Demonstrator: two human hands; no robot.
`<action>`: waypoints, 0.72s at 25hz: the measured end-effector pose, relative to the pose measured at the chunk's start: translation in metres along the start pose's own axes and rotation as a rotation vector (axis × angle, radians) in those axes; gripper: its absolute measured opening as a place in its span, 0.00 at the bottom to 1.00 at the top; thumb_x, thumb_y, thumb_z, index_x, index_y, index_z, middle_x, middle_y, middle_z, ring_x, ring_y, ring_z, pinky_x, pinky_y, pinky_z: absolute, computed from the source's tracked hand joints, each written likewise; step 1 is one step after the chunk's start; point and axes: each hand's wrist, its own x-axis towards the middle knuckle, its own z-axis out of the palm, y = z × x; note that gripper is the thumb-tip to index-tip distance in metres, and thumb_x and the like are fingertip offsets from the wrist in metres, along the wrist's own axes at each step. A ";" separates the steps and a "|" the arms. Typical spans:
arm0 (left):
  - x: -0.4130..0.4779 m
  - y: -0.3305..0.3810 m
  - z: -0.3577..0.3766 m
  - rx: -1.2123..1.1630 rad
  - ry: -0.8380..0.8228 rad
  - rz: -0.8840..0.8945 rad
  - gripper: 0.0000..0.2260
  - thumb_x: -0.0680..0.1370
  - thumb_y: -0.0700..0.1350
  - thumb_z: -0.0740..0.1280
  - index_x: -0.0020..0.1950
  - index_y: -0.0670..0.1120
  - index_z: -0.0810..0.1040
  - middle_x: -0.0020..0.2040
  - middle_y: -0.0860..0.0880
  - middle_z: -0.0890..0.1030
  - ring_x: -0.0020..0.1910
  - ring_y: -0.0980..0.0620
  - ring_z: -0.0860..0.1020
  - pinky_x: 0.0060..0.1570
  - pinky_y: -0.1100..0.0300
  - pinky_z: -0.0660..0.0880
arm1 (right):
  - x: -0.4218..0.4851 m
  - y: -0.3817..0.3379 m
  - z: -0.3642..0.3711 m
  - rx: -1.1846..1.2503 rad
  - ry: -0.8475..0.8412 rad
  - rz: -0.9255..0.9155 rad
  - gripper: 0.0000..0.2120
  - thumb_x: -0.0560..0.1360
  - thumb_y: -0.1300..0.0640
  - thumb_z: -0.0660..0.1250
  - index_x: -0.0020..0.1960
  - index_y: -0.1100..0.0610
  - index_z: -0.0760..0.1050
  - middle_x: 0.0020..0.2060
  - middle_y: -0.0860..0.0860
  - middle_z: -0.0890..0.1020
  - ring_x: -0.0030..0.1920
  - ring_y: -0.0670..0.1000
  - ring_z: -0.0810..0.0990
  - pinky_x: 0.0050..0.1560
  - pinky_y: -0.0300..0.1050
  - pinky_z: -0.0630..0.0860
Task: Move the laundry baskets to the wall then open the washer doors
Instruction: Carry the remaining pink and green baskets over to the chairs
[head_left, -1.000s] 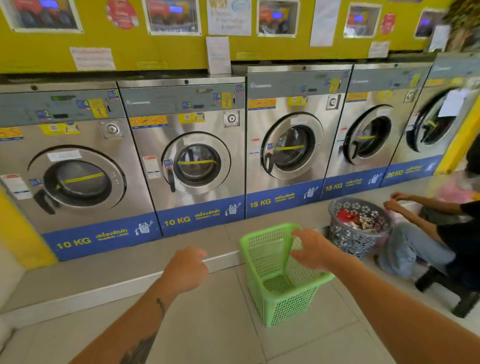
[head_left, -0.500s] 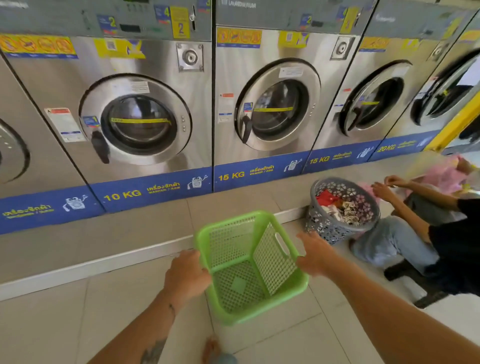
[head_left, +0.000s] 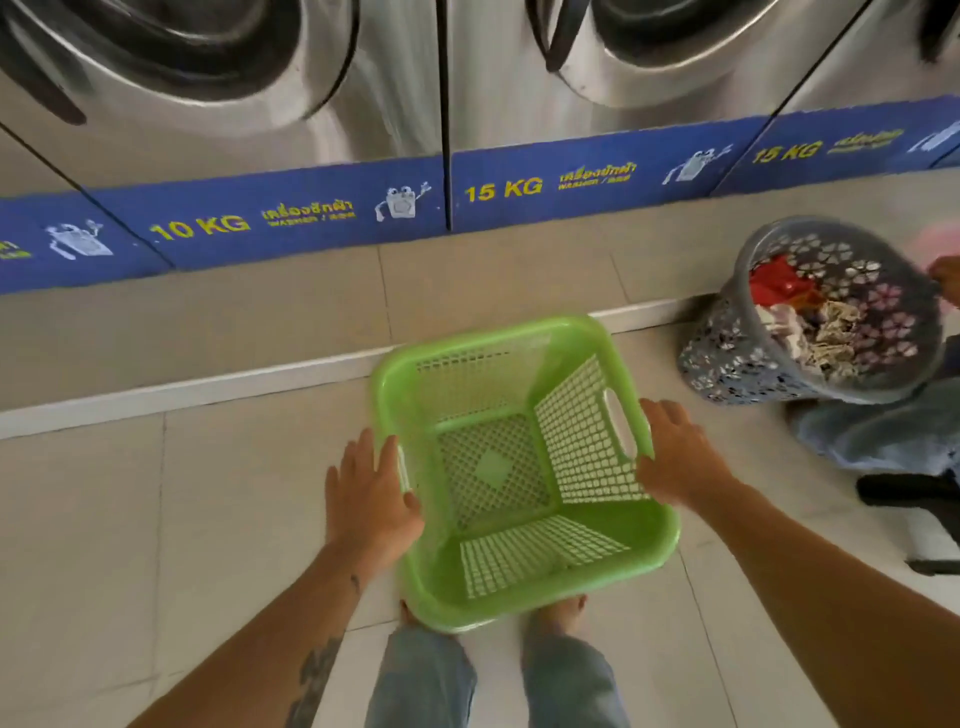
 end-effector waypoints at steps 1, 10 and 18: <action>0.011 0.000 0.021 0.000 0.005 -0.013 0.35 0.75 0.51 0.61 0.79 0.49 0.49 0.80 0.43 0.45 0.79 0.42 0.48 0.76 0.44 0.52 | 0.022 0.006 0.015 -0.011 0.003 0.003 0.41 0.69 0.65 0.66 0.77 0.51 0.51 0.76 0.55 0.57 0.69 0.64 0.63 0.63 0.61 0.70; 0.043 0.003 0.106 -0.194 0.137 -0.053 0.43 0.68 0.34 0.67 0.79 0.40 0.49 0.80 0.41 0.42 0.78 0.37 0.49 0.65 0.47 0.69 | 0.122 0.041 0.097 -0.136 0.154 -0.154 0.52 0.61 0.73 0.69 0.76 0.51 0.47 0.72 0.56 0.56 0.57 0.65 0.73 0.35 0.48 0.75; -0.002 0.003 -0.023 -0.274 0.122 -0.154 0.43 0.68 0.35 0.67 0.80 0.46 0.52 0.81 0.52 0.42 0.78 0.47 0.55 0.68 0.49 0.70 | 0.070 -0.002 -0.032 -0.354 0.195 -0.305 0.45 0.63 0.66 0.70 0.74 0.56 0.52 0.71 0.59 0.60 0.62 0.56 0.70 0.44 0.46 0.79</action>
